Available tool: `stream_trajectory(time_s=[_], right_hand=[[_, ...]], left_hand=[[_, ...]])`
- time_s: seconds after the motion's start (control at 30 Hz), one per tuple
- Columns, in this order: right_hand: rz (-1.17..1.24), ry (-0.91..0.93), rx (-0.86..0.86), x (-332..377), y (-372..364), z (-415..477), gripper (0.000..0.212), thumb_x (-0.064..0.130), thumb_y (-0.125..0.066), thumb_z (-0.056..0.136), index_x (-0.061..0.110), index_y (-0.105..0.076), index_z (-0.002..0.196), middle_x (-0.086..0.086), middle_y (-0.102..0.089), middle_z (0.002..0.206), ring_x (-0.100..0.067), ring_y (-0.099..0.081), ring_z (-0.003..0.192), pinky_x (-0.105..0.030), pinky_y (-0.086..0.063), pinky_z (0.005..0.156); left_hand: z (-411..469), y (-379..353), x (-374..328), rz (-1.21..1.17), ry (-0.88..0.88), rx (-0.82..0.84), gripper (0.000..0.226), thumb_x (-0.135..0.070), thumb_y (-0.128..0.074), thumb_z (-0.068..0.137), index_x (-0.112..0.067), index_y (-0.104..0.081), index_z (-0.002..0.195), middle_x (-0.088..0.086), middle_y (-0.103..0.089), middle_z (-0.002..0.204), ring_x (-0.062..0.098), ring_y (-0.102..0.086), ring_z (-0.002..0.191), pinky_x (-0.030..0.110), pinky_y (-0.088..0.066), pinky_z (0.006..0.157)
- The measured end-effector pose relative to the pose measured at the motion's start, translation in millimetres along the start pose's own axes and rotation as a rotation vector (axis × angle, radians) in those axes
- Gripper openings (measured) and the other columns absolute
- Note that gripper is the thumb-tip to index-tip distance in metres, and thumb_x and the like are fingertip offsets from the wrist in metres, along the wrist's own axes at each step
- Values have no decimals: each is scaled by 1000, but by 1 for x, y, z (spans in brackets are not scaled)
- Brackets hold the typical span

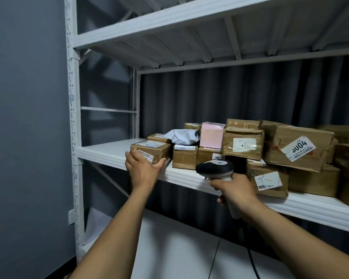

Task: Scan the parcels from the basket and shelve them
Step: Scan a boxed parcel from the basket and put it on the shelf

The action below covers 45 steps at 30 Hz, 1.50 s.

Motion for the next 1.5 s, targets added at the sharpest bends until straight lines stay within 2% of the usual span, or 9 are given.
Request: stream_trajectory(time_s=[0.23, 0.4, 0.5, 0.67, 0.87, 1.0, 1.1, 1.3, 1.5], right_hand=[[-33, 5, 7, -2, -3, 6, 16, 22, -79, 76, 13, -66, 76, -9, -70, 78, -20, -57, 41, -22, -44, 39], [-53, -17, 10, -4, 3, 7, 17, 20, -77, 78, 14, -61, 72, -8, -66, 71, -21, -57, 42, -20, -45, 39], [-70, -18, 11, -7, 4, 8, 15, 18, -75, 79, 14, -62, 72, -8, -64, 66, -21, -58, 42, -21, -46, 40], [-87, -16, 32, -8, 1, 11, 22, 20, -77, 79, 15, -58, 70, -6, -65, 72, -26, -62, 49, -27, -50, 45], [-110, -21, 16, -12, 7, 16, 16, 13, -69, 82, 13, -58, 70, -8, -62, 67, -28, -62, 50, -29, -50, 48], [-69, -25, 23, -15, 19, 9, 20, 24, -77, 77, 7, -68, 83, -9, -68, 73, -22, -60, 44, -26, -48, 46], [-48, -49, 36, -19, 35, -8, 21, 23, -78, 77, 6, -66, 82, -8, -65, 63, -23, -60, 43, -28, -48, 47], [-83, -140, 66, -65, 83, -82, 16, 22, -76, 79, 10, -70, 87, -4, -62, 58, -15, -58, 41, -23, -46, 44], [-163, -262, 117, -148, 123, -161, 15, 20, -75, 78, 11, -70, 90, -5, -67, 68, -16, -56, 43, -22, -45, 42]], left_hand=[[2, -33, -6, 144, -56, 169, 104, -55, -67, 80, -3, -10, 150, 30, 2, 155, 43, -4, 145, 48, -13, 118], [-24, -44, -5, 373, -294, 274, 93, -59, -48, 91, -10, 1, 154, 20, 16, 158, 35, 13, 147, 50, 0, 118], [-32, -48, 1, 508, -408, 353, 91, -61, -45, 91, -15, -1, 154, 15, 17, 159, 31, 12, 148, 52, -2, 119], [-18, -56, -1, 585, -375, 537, 99, -63, -51, 88, -13, 3, 154, 6, 25, 159, 26, 10, 149, 53, -7, 118], [-11, -62, -6, 657, -356, 618, 103, -63, -53, 87, -11, 5, 154, 4, 23, 160, 27, 8, 149, 54, -10, 117], [-26, -48, -16, 635, -354, 620, 99, -62, -52, 88, -10, 0, 154, 6, 19, 160, 26, 8, 149, 53, -10, 117], [-51, -32, -27, 557, -355, 601, 94, -61, -54, 87, -11, -9, 154, 8, 10, 162, 27, -2, 149, 51, -18, 118], [-158, -14, -46, 443, -364, 717, 77, -55, -49, 93, -13, -22, 152, 13, -12, 159, 36, -21, 143, 46, -29, 114], [-291, -26, -28, 391, -293, 867, 67, -50, -51, 94, -16, -33, 148, 10, -23, 156, 30, -28, 141, 42, -32, 111]])
Point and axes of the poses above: each hand's wrist, its own z-axis towards the middle knuckle, its own y-axis out of the back of the hand, x = y × z, the point moved 5 cm from there along z, towards the middle knuckle
